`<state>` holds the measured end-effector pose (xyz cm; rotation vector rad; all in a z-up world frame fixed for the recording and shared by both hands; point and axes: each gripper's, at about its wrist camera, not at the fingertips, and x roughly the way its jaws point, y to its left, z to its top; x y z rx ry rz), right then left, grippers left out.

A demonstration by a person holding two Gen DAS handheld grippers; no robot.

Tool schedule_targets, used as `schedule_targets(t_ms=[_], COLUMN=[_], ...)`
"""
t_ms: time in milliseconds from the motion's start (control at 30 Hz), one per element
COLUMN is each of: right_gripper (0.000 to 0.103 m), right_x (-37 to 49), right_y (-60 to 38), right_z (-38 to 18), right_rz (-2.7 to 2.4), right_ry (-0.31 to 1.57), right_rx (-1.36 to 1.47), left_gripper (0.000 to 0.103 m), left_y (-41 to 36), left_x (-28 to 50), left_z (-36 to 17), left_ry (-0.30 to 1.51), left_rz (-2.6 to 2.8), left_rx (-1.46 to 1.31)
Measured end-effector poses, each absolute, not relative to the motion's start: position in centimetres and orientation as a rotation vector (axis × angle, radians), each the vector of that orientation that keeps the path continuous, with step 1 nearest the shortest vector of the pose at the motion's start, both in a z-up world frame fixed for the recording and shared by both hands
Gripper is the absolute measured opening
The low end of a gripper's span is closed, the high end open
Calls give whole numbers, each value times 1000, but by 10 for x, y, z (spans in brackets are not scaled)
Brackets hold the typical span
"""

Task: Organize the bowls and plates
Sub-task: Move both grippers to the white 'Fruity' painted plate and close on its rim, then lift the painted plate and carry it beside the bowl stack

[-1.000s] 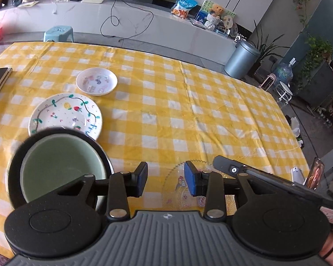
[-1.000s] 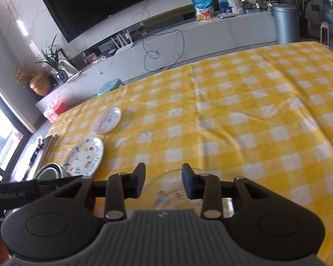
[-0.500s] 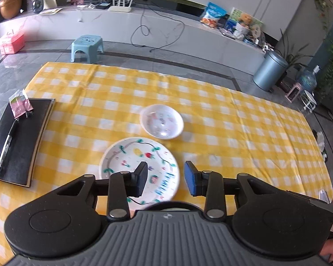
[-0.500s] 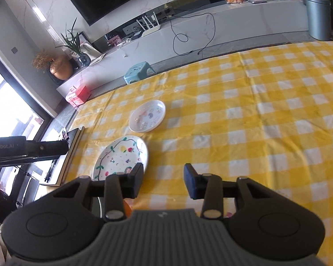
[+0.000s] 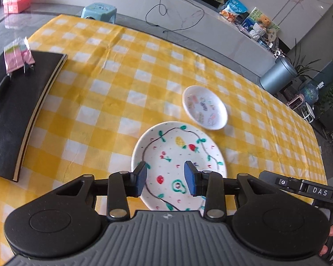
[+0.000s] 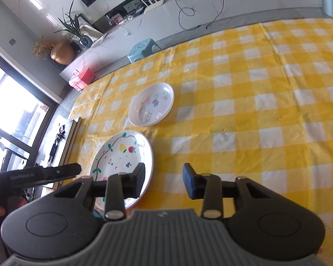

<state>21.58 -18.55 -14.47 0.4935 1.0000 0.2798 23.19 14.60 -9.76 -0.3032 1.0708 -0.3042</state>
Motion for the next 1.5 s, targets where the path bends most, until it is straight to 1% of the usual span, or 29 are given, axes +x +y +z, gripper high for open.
schedule_targets(t_ms=[33,333,400,500,567,633,700,733,767,867,900,933,967,1200,1500], right_gripper=[31,30,30,26,19,15,14,13,13,12,11,5,5,5,5], right_x=[220,242,246,250,251,250,250,250,250,249,248,248,246,240,233], right_y=[-184,-165,-164,-164,-164,-165,-164,-164,-164,-162,-162,-163,-165,-169,-188], right_z=[-150,-187,-192,-195,-196,-200,-202,-203,-203,-204,-204,-205,-206,-201,-177], right_rz=[288,344,345,354,358,362,369,369,370,367,363,353,348,335,325], right_ry=[1014,1099,1108,1101,1102,1112,1110,1107,1104,1093,1091,1091,1088,1062,996], right_rx=[509,602,618,629,638,657,677,682,684,692,696,699,708,701,723], left_gripper=[42,41,38,34,31,27,23,19,17,13,13,12,12,11,11], left_y=[149,169,172,173,174,174,173,173,173,174,174,174,174,168,145], left_x=[235,241,241,240,239,238,238,238,238,237,237,236,236,235,238], left_z=[-102,-127,-132,-137,-137,-138,-139,-140,-141,-142,-142,-142,-142,-134,-97], left_ry=[1076,1057,1056,1036,1027,1023,1017,1016,1017,1009,1008,1008,1007,990,933], left_rz=[-294,-285,-294,-307,-315,-325,-332,-336,-342,-336,-335,-334,-331,-332,-356], left_rx=[-312,-377,-394,-404,-404,-408,-402,-401,-405,-403,-405,-409,-408,-388,-352])
